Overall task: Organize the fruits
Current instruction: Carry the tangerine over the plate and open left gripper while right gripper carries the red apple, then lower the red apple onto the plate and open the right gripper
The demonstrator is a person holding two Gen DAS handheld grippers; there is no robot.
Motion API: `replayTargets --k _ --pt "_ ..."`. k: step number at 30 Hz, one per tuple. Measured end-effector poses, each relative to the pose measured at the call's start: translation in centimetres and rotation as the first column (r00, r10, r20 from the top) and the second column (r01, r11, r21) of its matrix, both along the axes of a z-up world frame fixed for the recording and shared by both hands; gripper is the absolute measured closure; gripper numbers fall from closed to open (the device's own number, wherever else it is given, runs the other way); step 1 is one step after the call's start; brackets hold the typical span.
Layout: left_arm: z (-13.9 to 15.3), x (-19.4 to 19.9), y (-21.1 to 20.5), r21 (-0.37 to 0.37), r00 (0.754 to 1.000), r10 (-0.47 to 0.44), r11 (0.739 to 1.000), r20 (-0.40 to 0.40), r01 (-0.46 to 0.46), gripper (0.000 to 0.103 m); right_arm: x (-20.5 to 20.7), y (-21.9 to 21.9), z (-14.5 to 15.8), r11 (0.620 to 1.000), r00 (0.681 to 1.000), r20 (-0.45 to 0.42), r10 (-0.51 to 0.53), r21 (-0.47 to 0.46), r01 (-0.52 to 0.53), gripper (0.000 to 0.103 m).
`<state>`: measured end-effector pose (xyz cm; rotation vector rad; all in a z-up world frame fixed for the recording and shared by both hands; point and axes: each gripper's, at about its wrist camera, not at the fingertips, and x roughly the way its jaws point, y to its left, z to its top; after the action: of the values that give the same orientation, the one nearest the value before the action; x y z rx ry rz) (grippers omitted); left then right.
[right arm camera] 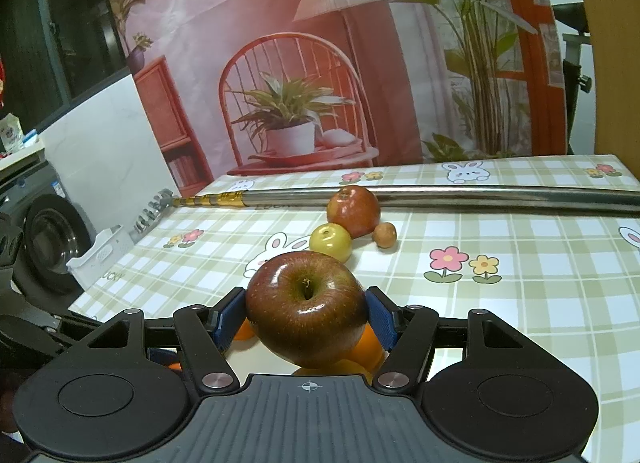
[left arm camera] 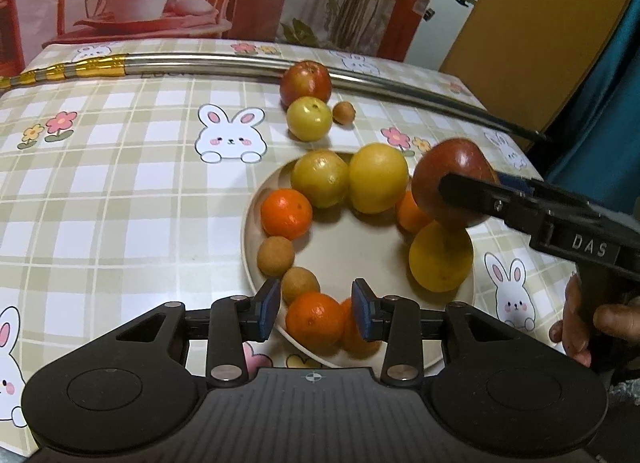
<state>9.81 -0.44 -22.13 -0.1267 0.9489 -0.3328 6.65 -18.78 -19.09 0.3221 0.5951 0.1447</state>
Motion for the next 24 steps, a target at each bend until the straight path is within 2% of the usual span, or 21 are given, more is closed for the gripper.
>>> replayTargets --k 5,9,15,19,24 --pt "1.4 0.3 1.6 -0.018 0.995 0.077 0.997 0.059 -0.076 0.062 0.1 0.2 -0.1 1.000 1.000 -0.006 0.006 -0.001 -0.006 0.042" --pt "2.9 0.4 3.6 -0.046 0.979 0.172 0.985 0.109 -0.168 0.062 0.7 0.8 0.3 0.999 0.999 -0.007 0.034 -0.022 -0.034 0.042" --pt "4.2 0.3 4.9 0.021 0.955 0.244 0.968 0.171 -0.251 0.062 2.6 3.0 0.7 0.990 0.992 -0.019 0.128 -0.064 -0.129 0.042" --pt "4.2 0.4 5.9 0.033 0.945 0.270 0.959 0.184 -0.281 0.062 3.6 5.3 0.0 0.973 0.977 -0.066 0.202 -0.098 -0.207 0.042" --pt "4.0 0.4 6.6 0.048 0.939 0.291 0.951 0.183 -0.304 0.062 4.0 6.8 -1.0 0.962 0.966 -0.124 0.226 -0.126 -0.242 0.042"
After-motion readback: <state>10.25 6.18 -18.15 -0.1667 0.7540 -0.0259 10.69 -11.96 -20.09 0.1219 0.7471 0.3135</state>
